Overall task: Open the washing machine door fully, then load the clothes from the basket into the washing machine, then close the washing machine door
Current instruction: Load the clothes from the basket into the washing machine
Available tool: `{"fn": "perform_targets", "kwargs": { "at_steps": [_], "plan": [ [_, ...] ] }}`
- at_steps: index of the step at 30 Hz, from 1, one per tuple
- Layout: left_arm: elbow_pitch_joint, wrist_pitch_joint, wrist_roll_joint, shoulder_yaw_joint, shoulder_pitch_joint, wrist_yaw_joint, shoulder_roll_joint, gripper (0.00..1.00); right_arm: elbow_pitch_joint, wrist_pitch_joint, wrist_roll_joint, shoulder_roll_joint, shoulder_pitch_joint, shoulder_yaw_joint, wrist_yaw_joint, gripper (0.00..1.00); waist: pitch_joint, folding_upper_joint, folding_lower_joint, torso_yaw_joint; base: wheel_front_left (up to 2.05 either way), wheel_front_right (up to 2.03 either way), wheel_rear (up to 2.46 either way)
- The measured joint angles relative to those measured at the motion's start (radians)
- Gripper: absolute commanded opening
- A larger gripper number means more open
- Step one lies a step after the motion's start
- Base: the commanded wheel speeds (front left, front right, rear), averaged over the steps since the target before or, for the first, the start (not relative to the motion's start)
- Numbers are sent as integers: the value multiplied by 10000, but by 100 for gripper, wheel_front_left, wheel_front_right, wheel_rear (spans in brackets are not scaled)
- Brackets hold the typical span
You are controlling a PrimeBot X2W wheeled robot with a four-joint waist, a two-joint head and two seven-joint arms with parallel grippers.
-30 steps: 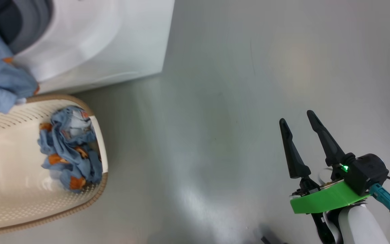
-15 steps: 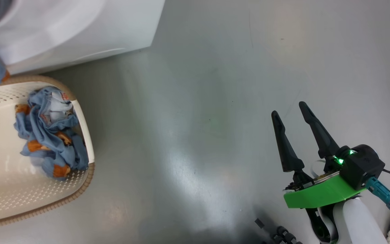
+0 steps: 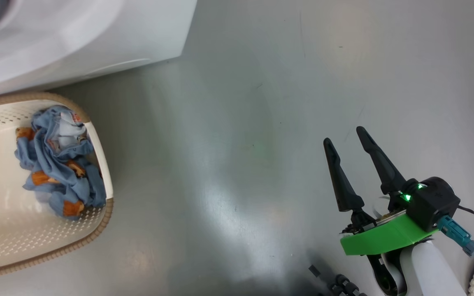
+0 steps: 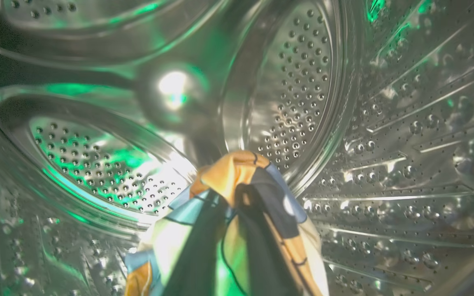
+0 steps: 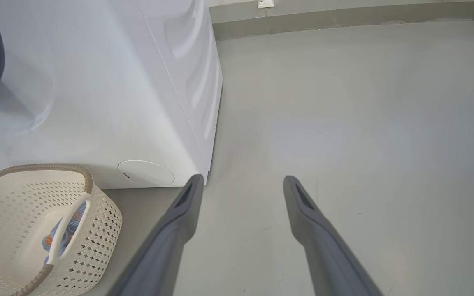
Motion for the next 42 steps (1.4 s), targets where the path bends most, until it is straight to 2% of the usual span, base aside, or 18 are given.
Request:
{"fn": "perform_targets", "kwargs": {
  "at_steps": [7, 19, 31, 42],
  "plan": [
    [397, 2, -198, 140, 523, 2, -435, 100, 127, 0, 0, 0, -3, -35, 0, 100, -209, 0, 0, 205, 0, 0, 0],
    [337, 2, -278, 353, 1423, -44, -796, 100, 336, 0, -13, -6, -42, -213, 0, 100, -825, 0, 0, 622, 0, 0, 0],
    [-905, 2, -351, 675, 3171, -130, -1250, 100, 412, 0, -102, -21, -190, -270, 0, 100, -1332, 0, 0, 1064, 0, 0, 0],
    [-2608, 2, -652, 1147, 5520, -130, -1722, 100, 428, 0, -138, -31, -180, -495, 0, 100, -1661, 0, 0, 1481, 0, 0, 0]
  ]
}}
